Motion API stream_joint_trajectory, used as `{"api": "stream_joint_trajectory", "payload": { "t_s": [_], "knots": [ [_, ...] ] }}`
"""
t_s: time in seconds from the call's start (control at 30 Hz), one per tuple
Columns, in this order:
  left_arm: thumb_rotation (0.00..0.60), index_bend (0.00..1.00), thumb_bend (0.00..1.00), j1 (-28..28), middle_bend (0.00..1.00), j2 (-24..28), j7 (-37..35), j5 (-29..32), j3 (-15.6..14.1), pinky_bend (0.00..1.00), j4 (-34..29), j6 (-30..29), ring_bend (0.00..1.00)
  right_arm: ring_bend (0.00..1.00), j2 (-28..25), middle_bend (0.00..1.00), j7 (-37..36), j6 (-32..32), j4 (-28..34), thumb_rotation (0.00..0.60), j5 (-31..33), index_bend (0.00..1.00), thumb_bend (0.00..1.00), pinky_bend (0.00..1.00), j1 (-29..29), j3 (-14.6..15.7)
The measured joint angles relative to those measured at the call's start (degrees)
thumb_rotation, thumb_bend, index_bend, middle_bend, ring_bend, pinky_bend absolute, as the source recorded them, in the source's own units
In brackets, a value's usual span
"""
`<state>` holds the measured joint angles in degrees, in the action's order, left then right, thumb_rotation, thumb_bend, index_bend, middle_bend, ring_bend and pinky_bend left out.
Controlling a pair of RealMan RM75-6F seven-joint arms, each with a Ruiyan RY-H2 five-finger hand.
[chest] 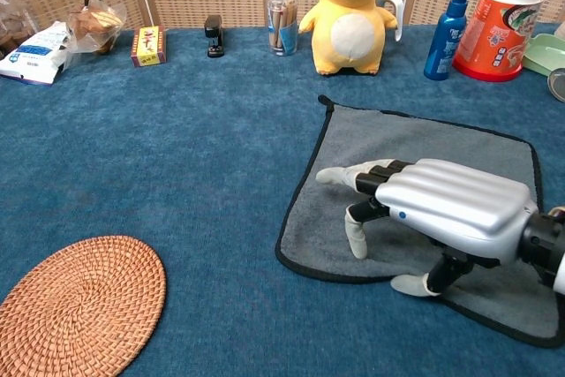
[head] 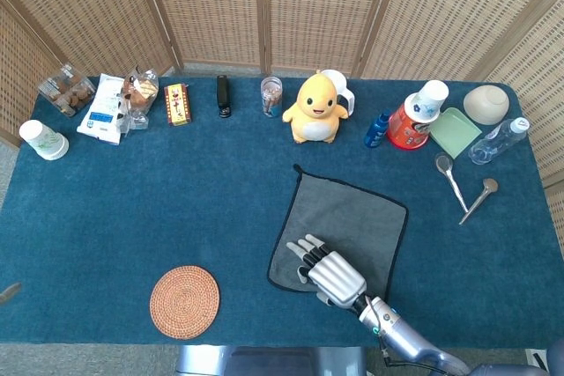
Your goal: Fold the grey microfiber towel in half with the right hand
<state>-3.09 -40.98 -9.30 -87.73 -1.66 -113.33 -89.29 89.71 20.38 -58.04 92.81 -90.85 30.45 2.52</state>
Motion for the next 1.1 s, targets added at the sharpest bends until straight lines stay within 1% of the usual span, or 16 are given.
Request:
{"api": "stream_joint_trajectory", "payload": {
  "t_s": [0.17, 0.4, 0.8, 1.1],
  "knots": [
    [0.6, 0.0, 0.14, 0.04, 0.0, 0.08, -0.12, 0.04, -0.03, 0.0, -0.03, 0.12, 0.0, 0.0, 0.13, 0.0, 0.99, -0.31, -0.19, 0.6, 0.21, 0.48, 0.4, 0.15, -0.12, 0.0],
    [0.6, 0.0, 0.14, 0.07, 0.0, 0.11, -0.08, -0.02, -0.11, 0.0, -0.13, 0.24, 0.0, 0.0, 0.12, 0.0, 1.51, -0.38, -0.1, 0.6, 0.66, 0.51, 0.5, 0.17, -0.22, 0.09],
    [0.6, 0.0, 0.14, 0.17, 0.0, 0.13, -0.15, 0.0, -0.17, 0.0, -0.17, 0.48, 0.0, 0.0, 0.34, 0.01, -0.23, -1.8, -1.34, 0.6, 0.35, 0.54, 0.51, 0.2, -0.72, 0.17],
    [0.6, 0.0, 0.14, 0.21, 0.0, 0.21, -0.33, -0.03, -0.23, 0.0, -0.24, 0.6, 0.0, 0.0, -1.03, 0.02, -2.6, -2.64, -1.34, 0.6, 2.15, 0.56, 0.51, 0.21, -0.85, -1.66]
  ]
}}
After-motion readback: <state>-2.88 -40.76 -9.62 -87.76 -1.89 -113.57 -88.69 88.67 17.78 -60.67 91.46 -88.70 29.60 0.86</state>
